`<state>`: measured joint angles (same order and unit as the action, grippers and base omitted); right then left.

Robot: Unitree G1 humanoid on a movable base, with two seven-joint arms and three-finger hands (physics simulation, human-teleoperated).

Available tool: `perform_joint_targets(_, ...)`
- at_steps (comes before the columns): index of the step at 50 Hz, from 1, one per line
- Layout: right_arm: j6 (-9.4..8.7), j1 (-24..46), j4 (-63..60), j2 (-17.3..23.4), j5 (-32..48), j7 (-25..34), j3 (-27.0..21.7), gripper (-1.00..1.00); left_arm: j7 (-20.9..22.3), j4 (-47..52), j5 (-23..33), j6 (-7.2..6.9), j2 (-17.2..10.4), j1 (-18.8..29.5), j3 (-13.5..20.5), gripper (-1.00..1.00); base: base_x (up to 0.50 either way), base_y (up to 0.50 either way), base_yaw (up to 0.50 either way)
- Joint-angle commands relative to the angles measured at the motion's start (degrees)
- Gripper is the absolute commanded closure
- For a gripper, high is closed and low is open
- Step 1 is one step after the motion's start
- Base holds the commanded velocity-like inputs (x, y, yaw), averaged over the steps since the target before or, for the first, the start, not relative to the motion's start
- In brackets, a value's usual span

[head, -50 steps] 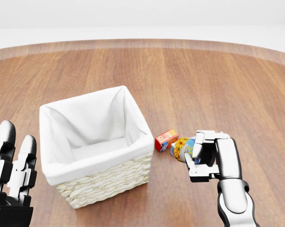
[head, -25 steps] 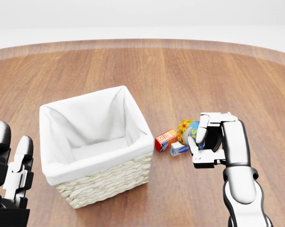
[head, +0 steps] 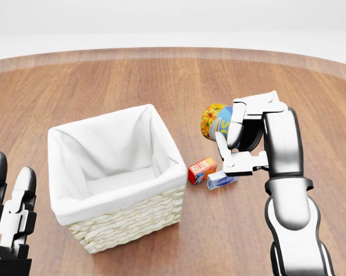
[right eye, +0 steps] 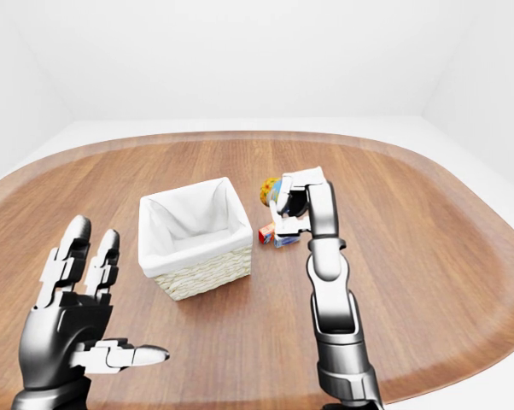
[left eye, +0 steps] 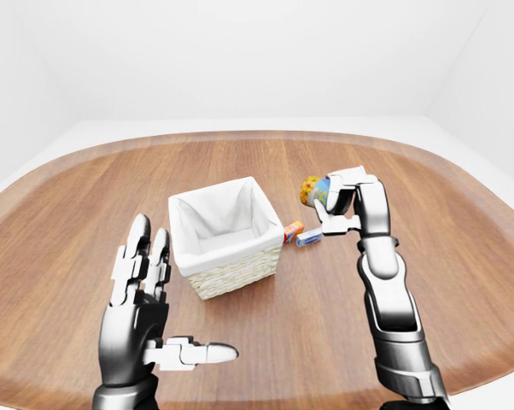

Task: Pick up the alphabet soup and put it in the basket.

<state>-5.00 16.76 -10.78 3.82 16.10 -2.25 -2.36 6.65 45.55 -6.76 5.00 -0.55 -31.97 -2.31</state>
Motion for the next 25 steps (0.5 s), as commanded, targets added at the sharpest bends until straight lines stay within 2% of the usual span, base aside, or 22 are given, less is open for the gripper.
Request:
perform_joint_targets(1,0.00,2.62,-3.13,-0.97,1.01,-0.38,1.39,1.00,0.58,0.70,-0.39,0.00,0.23,-0.75,0.34,-1.00,0.00,0.00,0.00)
perform_joint_targets(25,0.00,10.93,11.88,-5.66,7.00,-4.00,6.10,1.00,2.52,2.15,-1.87,-0.03,1.39,-1.38,2.25,-1.00,0.00,0.00,0.00)
